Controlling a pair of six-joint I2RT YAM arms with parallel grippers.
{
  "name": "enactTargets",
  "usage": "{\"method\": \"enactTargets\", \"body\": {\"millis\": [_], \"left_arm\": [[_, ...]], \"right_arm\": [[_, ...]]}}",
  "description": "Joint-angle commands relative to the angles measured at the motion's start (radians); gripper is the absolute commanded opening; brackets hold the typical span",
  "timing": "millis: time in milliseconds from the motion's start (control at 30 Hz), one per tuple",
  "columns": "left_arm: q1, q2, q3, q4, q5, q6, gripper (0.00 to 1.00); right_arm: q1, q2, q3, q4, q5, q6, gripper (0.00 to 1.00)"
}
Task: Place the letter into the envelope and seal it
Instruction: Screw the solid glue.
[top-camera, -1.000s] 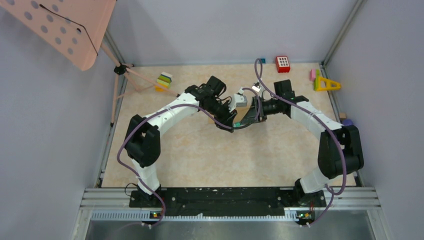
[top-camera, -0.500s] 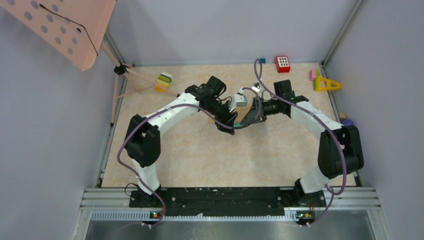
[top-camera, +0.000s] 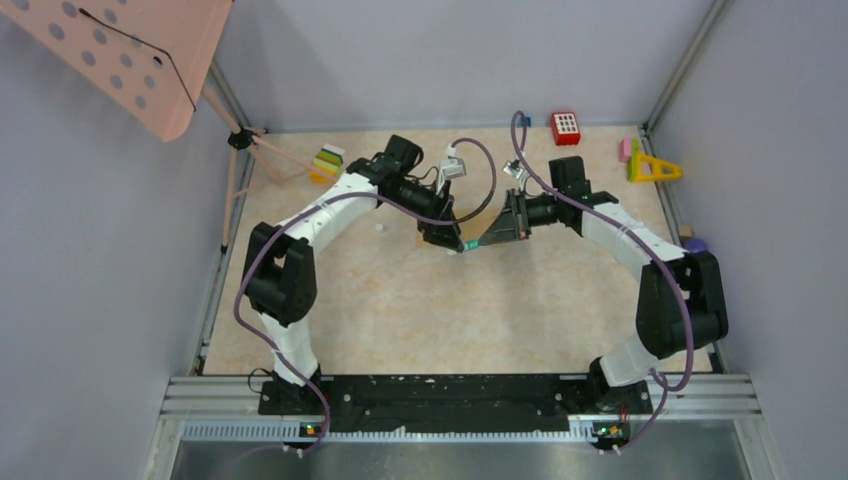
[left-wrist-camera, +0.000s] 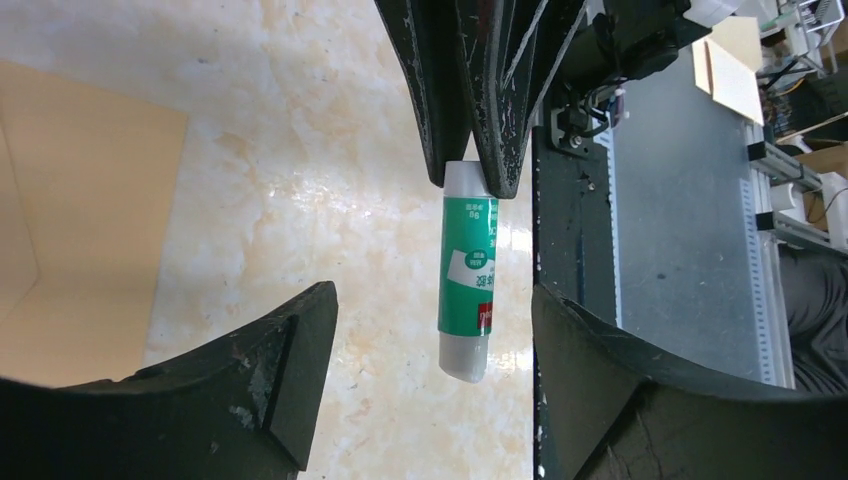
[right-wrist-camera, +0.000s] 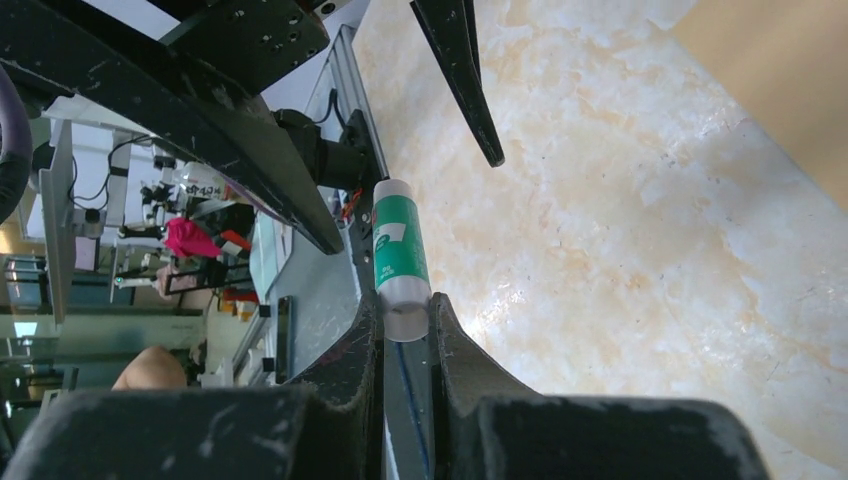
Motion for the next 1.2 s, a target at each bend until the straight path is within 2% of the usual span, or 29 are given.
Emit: {"method": "enactTargets", "body": {"millis": [0, 133, 333, 633, 833, 900, 933, 1033, 1167], "left_arm": [[-0.007, 0.027, 0.023, 0.029, 0.116, -0.021, 0.74], [-0.023, 0.068, 0.098, -0.093, 0.11, 0.057, 0.68], [-0.045, 0.078, 0.109, -0.136, 0.094, 0.093, 0.7], [-0.045, 0.077, 0.113, -0.118, 0.107, 0.068, 0.41], [-0.044, 0.076, 0.112, -0.116, 0.116, 0.063, 0.38], [-0.045, 0.079, 0.112, -0.116, 0.122, 0.058, 0.35], [-0.045, 0.08, 0.112, -0.116, 0.122, 0.057, 0.37], [-0.045, 0.08, 0.108, -0.106, 0.114, 0.049, 0.53], [-0.046, 0.079, 0.108, -0.099, 0.117, 0.045, 0.54]], "right_arm": [[-0.008, -0.037, 0.003, 0.062, -0.038, 0.014, 0.0], [-0.007, -0.028, 0.009, 0.05, -0.032, 0.004, 0.0], [-0.011, -0.026, 0.014, 0.039, -0.028, -0.004, 0.0], [-0.011, -0.02, 0.02, 0.014, -0.02, -0.026, 0.0], [-0.011, -0.013, 0.026, -0.009, -0.009, -0.055, 0.0], [-0.011, -0.012, 0.028, -0.015, -0.001, -0.065, 0.0], [-0.011, -0.011, 0.029, -0.016, -0.003, -0.065, 0.0], [-0.011, -0.01, 0.031, -0.02, -0.007, -0.066, 0.0], [-0.011, -0.009, 0.027, -0.022, 0.004, -0.069, 0.0]]}}
